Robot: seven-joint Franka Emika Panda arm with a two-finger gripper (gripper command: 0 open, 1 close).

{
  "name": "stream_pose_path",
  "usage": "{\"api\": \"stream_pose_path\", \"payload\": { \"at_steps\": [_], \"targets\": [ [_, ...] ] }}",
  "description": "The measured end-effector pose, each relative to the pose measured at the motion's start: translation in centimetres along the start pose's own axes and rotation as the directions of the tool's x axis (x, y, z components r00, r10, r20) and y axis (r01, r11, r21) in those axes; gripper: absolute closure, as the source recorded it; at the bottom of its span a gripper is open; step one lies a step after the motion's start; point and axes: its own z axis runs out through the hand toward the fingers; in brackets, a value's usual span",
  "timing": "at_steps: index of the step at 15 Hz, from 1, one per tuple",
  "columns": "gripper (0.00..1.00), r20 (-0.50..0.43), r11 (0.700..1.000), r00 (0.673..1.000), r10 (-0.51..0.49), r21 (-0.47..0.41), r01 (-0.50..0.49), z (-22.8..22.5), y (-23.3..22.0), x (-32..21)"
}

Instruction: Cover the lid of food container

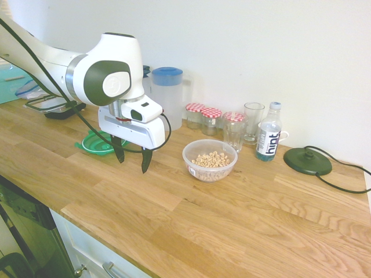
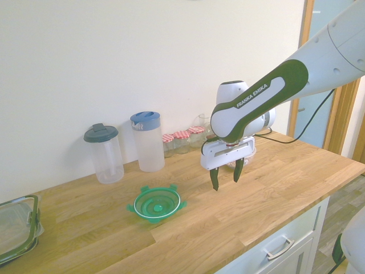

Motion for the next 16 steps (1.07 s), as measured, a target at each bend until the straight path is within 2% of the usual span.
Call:
{"api": "stream_pose_path", "payload": {
  "at_steps": [3,5,9,13,16],
  "targets": [
    [0.00,0.000,1.000,1.000,0.002,0.012,-0.002,-0.1,-0.3,0.0],
    [0.00,0.061,0.996,0.998,0.027,0.086,-0.032,-0.6,-1.3,0.2],
    [0.00,0.240,0.965,0.971,-0.001,0.253,-0.062,0.4,-5.2,0.8],
    [0.00,0.324,0.926,0.944,-0.068,0.372,-0.061,2.1,-9.2,1.9],
    [0.00,0.368,0.909,0.925,-0.098,0.411,-0.067,4.8,-11.5,1.7]
  ]
}}
